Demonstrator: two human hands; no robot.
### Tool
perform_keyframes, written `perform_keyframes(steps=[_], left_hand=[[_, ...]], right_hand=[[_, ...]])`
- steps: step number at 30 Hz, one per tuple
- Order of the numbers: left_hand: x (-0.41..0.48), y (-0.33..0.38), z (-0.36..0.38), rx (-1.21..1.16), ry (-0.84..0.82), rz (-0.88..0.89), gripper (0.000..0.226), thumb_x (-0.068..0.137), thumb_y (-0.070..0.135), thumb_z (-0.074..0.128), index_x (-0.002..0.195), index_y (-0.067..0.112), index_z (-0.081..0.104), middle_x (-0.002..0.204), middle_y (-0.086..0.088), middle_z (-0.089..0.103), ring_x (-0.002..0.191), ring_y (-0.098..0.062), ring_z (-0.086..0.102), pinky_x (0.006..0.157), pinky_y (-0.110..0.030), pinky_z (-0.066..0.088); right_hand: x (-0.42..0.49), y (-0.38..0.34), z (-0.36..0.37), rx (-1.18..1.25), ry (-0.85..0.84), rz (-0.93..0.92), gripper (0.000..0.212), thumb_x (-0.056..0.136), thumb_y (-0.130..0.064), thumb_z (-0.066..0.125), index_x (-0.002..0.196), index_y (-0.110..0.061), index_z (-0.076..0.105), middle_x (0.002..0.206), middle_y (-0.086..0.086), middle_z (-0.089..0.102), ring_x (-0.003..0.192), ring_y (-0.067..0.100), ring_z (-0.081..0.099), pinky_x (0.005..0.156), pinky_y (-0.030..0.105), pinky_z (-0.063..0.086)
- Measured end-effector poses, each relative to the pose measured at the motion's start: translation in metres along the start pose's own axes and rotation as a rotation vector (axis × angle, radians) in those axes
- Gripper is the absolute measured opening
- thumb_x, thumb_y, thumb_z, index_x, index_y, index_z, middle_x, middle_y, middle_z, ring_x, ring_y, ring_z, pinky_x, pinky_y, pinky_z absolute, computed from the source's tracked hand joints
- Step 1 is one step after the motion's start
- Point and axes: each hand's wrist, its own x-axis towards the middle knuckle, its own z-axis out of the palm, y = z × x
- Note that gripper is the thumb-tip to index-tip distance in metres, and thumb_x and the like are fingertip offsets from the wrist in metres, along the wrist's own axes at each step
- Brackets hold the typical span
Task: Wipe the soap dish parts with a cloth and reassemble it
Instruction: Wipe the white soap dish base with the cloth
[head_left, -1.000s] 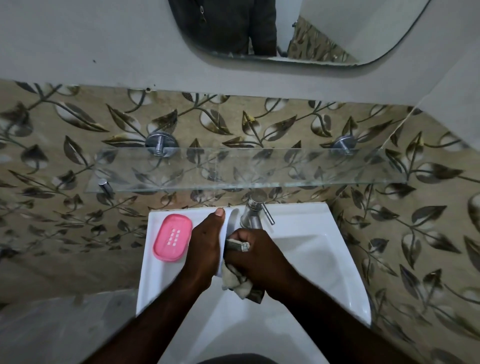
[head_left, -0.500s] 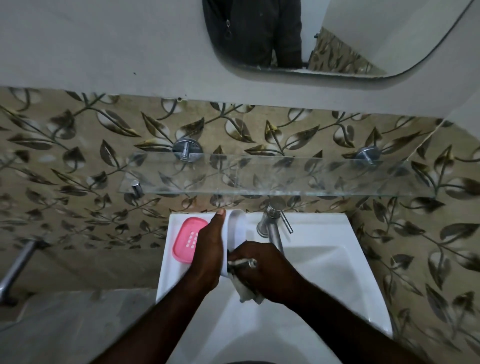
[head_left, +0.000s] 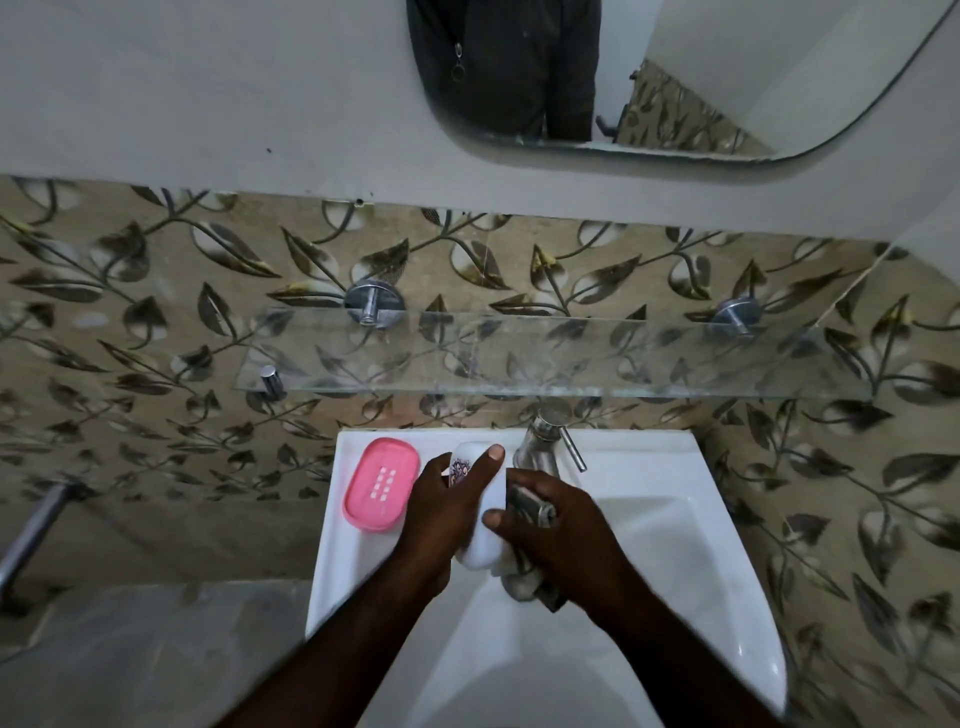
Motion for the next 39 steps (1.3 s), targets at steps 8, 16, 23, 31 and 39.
perform_keyframes(steps=[8,16,23,31,39], left_hand=[[0.0,0.0,-0.01,0.194,0.072,-0.04,0.073,0.062,0.08,0.062,0.092,0.014,0.071,0.083,-0.003,0.075,0.077,-0.019,0.071,0.071,-0.036,0.057],[0.008,-0.003,-0.03,-0.493,-0.421,-0.282,0.084,0.06,0.063,0.077,0.12,0.006,0.066,0.12,-0.021,0.064,0.103,-0.032,0.063,0.094,-0.045,0.047],[0.01,-0.014,-0.033,-0.783,-0.495,-0.209,0.081,0.057,0.032,0.089,0.123,-0.004,0.06,0.123,-0.024,0.063,0.109,-0.034,0.063,0.102,-0.046,0.044],[0.012,-0.019,-0.033,-0.709,-0.465,-0.356,0.07,0.05,0.038,0.092,0.105,-0.001,0.072,0.11,-0.023,0.07,0.097,-0.034,0.069,0.083,-0.044,0.056],[0.004,-0.018,-0.035,-0.64,-0.592,-0.369,0.091,0.05,0.057,0.087,0.122,0.007,0.065,0.128,-0.022,0.061,0.11,-0.034,0.063,0.098,-0.045,0.046]], right_hand=[[0.001,0.012,-0.002,0.145,-0.082,0.115,0.021,0.077,-0.022,0.081,0.093,-0.014,0.07,0.076,0.021,0.073,0.061,0.038,0.072,0.057,0.052,0.058],[0.01,0.012,-0.016,0.455,-0.167,0.143,0.042,0.072,-0.025,0.083,0.106,-0.005,0.07,0.105,0.029,0.069,0.089,0.036,0.069,0.074,0.042,0.058],[0.019,0.015,-0.031,0.524,-0.194,0.14,0.032,0.075,-0.02,0.08,0.101,-0.005,0.071,0.099,0.02,0.072,0.084,0.028,0.07,0.072,0.035,0.057],[0.018,0.025,-0.024,0.35,-0.301,0.193,0.032,0.083,-0.017,0.073,0.109,0.001,0.067,0.105,0.024,0.069,0.095,0.033,0.065,0.089,0.047,0.052],[0.021,0.015,-0.023,-0.043,-0.118,0.13,0.015,0.077,-0.014,0.079,0.091,-0.018,0.076,0.083,0.007,0.077,0.074,0.013,0.071,0.069,0.029,0.058]])
